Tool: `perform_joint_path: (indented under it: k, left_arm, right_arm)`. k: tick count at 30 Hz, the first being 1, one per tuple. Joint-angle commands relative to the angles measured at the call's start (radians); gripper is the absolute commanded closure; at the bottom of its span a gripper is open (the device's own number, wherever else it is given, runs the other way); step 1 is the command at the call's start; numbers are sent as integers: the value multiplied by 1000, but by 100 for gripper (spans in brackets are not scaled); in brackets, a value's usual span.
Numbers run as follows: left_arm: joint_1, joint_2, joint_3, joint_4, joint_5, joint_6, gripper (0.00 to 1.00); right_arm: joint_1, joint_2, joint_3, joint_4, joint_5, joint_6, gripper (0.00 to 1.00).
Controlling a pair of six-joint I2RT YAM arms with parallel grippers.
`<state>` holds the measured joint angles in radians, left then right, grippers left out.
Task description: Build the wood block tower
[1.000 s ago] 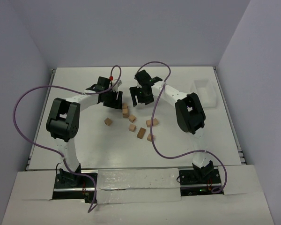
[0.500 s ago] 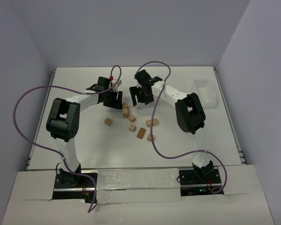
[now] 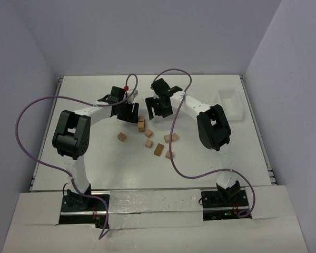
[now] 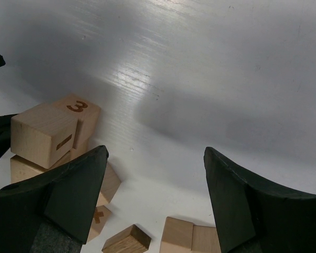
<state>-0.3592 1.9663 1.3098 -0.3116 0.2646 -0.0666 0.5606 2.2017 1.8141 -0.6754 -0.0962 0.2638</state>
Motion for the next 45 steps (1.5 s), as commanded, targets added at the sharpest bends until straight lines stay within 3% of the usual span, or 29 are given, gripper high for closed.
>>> perform_joint_path:
  k: [1,18,45]
  left_arm:
    - [-7,-19,7,14,-5,7,33]
    - [20,-27,-4,20,-5,-7,32]
    - [20,-3,-9,22,79,-47,31]
  right_arm:
    - [18,9,43,-10,-2,-4,19]
    - [48,90,93,-15,15,12,19]
    - [55,87,79,-13,-7,31,19]
